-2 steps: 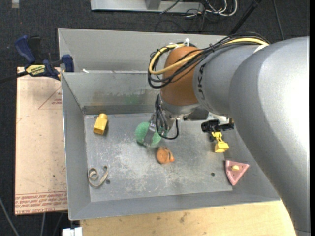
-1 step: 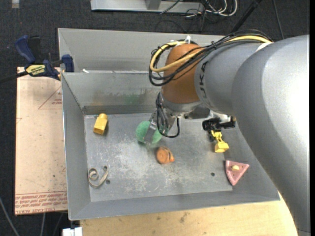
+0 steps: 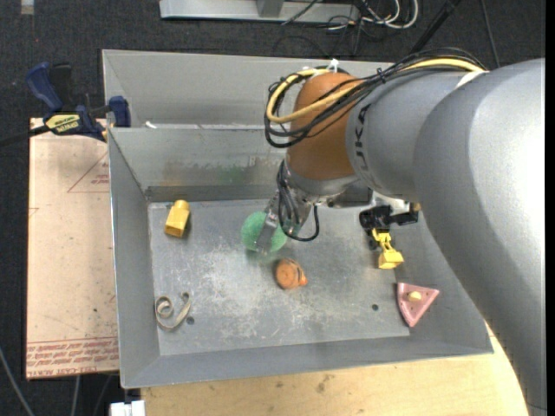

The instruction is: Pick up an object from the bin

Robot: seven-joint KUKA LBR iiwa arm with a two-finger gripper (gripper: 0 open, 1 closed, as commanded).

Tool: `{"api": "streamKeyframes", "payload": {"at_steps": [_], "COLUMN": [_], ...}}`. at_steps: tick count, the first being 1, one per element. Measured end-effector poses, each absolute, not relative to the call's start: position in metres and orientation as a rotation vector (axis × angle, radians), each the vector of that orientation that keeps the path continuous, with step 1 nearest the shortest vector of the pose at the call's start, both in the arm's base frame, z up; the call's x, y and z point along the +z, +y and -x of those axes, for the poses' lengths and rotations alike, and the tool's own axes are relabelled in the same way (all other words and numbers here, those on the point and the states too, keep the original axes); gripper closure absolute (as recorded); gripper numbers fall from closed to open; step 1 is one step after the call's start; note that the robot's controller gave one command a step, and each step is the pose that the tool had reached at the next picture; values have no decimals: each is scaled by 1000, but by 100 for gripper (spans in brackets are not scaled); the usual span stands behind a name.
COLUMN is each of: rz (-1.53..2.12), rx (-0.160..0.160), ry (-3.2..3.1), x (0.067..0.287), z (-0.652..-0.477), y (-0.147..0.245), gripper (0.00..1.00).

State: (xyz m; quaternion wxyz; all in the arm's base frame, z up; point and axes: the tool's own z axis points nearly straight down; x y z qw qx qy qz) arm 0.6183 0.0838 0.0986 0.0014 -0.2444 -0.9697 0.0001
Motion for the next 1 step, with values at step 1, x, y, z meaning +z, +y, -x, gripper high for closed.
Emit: {"api": "streamKeyframes", "payload": {"at_steps": [1], "rz": [766], "rx": [1], "ry": [-3042], "x": [120], "z": [-617], "y": [84], "gripper": [100]}}
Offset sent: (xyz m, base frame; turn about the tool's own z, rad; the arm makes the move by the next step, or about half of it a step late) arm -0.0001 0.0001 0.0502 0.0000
